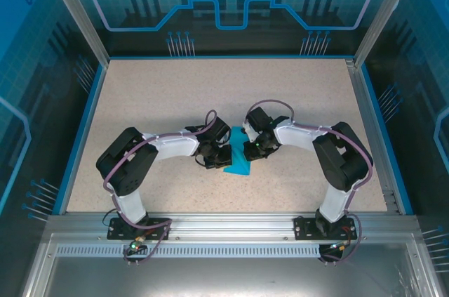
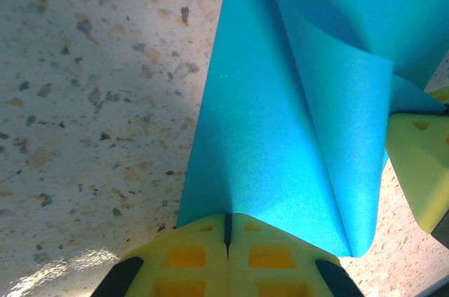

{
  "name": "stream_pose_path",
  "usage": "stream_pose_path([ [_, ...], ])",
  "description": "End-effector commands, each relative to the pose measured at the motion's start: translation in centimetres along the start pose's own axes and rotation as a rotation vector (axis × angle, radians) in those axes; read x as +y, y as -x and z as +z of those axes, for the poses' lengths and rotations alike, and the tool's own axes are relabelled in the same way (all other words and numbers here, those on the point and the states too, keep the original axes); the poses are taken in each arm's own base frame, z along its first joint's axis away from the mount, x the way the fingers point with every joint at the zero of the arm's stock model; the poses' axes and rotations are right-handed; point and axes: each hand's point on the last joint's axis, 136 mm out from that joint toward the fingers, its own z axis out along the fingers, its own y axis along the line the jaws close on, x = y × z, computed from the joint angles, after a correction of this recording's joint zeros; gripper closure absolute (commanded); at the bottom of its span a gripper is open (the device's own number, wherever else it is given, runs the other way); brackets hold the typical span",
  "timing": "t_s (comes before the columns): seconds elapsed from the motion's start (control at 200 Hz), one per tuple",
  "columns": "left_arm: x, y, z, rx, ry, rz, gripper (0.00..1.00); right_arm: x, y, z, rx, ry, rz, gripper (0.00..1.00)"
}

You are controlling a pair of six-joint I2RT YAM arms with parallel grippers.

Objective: Fold a paper plane with a square sheet of paper (pick it up from the middle)
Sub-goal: Fold the triangle a second time at the center of the table.

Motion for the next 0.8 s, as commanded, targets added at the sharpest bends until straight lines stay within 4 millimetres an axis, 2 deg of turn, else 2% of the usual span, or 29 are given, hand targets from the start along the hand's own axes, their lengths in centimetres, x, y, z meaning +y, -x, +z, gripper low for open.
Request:
stream_pose_path([
  [0.0, 1.3, -0.5, 0.3, 0.000, 0.067, 0.019, 0.94, -1.1, -0.8, 0.7, 0.048, -0.037, 0.024, 0.88],
  [0.145, 0.0, 0.5, -1.9, -0.090, 0.012, 0.011, 0.91, -1.2, -0.9, 0.9, 0.052, -0.041, 0.032, 0.88],
  [0.18, -0.4, 0.7, -2.5, -0.116, -0.011, 0.006, 0.92, -1.2, -1.0, 0.9, 0.054, -0.042, 0.035, 0.88],
  [0.215, -0.8, 1.0, -3.1, -0.144, -0.039, 0.001, 1.00, -1.3, -1.1, 1.0, 0.056, -0.042, 0.037, 0.88],
  [0.4, -3.7, 2.6, -5.1, -0.213, -0.272, -0.037, 1.00, -1.4, -1.3, 1.3, 0.061, -0.045, 0.042, 0.88],
  [0.605, -6.5, 3.5, -4.6, -0.181, -0.412, -0.038, 1.00, -1.6, -1.5, 1.5, 0.069, -0.049, 0.044, 0.88],
  [0.795, -6.6, 3.9, -2.9, -0.156, -0.423, -0.062, 1.00, -1.7, -1.6, 1.6, 0.076, -0.053, 0.044, 0.88],
])
